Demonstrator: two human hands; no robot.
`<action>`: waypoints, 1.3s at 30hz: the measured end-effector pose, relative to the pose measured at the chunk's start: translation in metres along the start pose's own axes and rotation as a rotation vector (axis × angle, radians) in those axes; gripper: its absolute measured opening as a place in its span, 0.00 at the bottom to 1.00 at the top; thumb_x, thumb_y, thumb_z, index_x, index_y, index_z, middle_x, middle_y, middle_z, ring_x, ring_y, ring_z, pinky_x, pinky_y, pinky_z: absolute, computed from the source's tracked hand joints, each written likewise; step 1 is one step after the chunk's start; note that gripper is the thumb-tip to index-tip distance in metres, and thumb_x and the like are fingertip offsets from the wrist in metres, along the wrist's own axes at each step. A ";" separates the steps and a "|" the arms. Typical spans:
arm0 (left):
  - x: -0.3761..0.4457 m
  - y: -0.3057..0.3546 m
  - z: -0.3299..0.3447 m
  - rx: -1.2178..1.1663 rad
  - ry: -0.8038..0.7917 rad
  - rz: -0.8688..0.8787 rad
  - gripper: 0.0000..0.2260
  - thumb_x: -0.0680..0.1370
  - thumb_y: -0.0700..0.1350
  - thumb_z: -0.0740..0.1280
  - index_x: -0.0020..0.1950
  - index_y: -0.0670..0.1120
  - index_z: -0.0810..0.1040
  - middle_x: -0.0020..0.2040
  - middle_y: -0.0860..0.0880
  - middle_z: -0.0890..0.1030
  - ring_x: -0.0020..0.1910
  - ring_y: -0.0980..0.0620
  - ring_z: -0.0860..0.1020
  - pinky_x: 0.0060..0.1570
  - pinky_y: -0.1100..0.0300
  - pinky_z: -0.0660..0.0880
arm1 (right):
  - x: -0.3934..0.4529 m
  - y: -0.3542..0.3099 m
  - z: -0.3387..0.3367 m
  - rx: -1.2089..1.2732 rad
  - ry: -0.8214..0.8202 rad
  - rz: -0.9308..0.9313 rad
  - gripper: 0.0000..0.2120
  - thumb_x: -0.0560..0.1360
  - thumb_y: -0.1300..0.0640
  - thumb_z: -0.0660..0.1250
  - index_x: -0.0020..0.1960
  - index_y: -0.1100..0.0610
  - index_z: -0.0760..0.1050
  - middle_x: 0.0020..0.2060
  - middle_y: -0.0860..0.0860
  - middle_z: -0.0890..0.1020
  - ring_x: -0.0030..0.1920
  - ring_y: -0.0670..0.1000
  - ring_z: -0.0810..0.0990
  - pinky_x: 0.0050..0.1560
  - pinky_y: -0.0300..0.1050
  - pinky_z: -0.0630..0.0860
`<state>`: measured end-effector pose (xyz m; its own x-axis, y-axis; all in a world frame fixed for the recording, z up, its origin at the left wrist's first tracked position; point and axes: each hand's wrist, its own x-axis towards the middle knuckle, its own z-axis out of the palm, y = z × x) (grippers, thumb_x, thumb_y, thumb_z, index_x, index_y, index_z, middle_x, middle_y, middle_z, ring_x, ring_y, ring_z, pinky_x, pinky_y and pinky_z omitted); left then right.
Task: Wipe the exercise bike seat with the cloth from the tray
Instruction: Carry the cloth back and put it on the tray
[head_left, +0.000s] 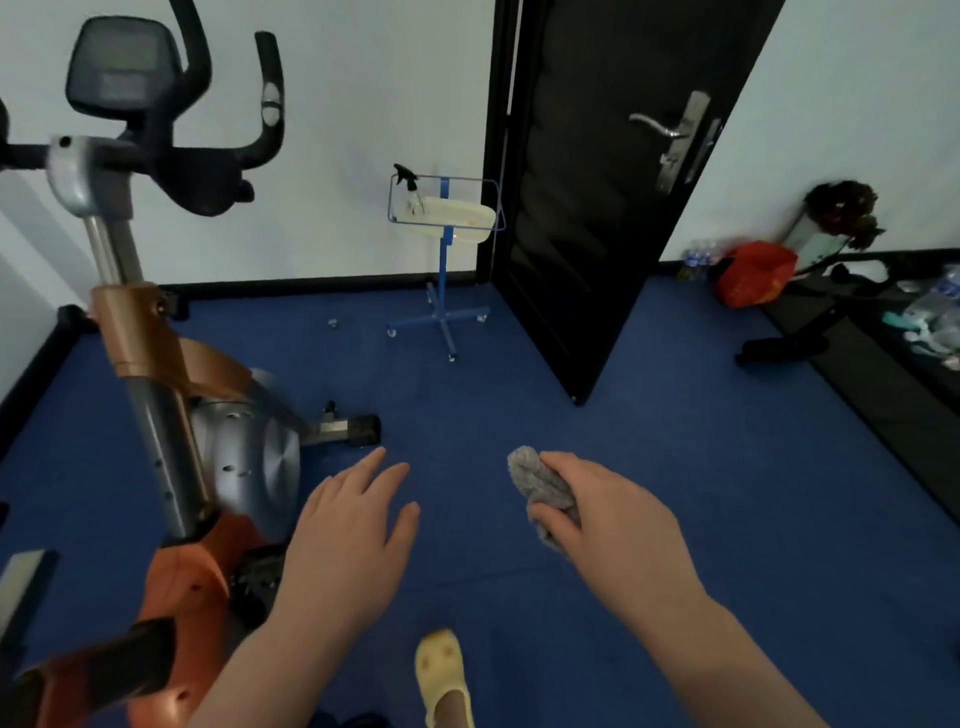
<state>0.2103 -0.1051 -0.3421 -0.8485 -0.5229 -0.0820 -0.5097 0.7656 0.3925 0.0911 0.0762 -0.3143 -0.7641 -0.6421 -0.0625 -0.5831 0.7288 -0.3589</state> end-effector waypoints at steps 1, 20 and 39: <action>0.016 0.003 -0.001 -0.007 0.005 0.002 0.22 0.79 0.55 0.54 0.72 0.53 0.62 0.76 0.53 0.58 0.72 0.52 0.59 0.71 0.55 0.55 | 0.017 0.002 -0.002 -0.014 -0.011 -0.005 0.15 0.78 0.45 0.62 0.64 0.43 0.69 0.53 0.42 0.78 0.51 0.44 0.76 0.47 0.42 0.75; 0.299 0.051 -0.025 0.060 0.068 0.010 0.21 0.79 0.54 0.55 0.71 0.52 0.64 0.75 0.52 0.61 0.71 0.50 0.61 0.70 0.55 0.56 | 0.304 0.060 -0.067 0.024 0.028 -0.089 0.15 0.78 0.46 0.63 0.63 0.44 0.70 0.51 0.42 0.79 0.48 0.44 0.76 0.44 0.42 0.74; 0.529 0.089 -0.019 0.031 0.103 -0.140 0.21 0.79 0.55 0.55 0.71 0.53 0.64 0.75 0.53 0.60 0.71 0.51 0.62 0.70 0.56 0.57 | 0.557 0.115 -0.091 0.044 -0.082 -0.249 0.15 0.77 0.46 0.64 0.63 0.45 0.70 0.54 0.43 0.79 0.53 0.46 0.77 0.49 0.46 0.76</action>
<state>-0.2814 -0.3208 -0.3330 -0.7507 -0.6595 -0.0393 -0.6274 0.6929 0.3553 -0.4272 -0.1760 -0.3055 -0.5726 -0.8188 -0.0417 -0.7366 0.5361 -0.4123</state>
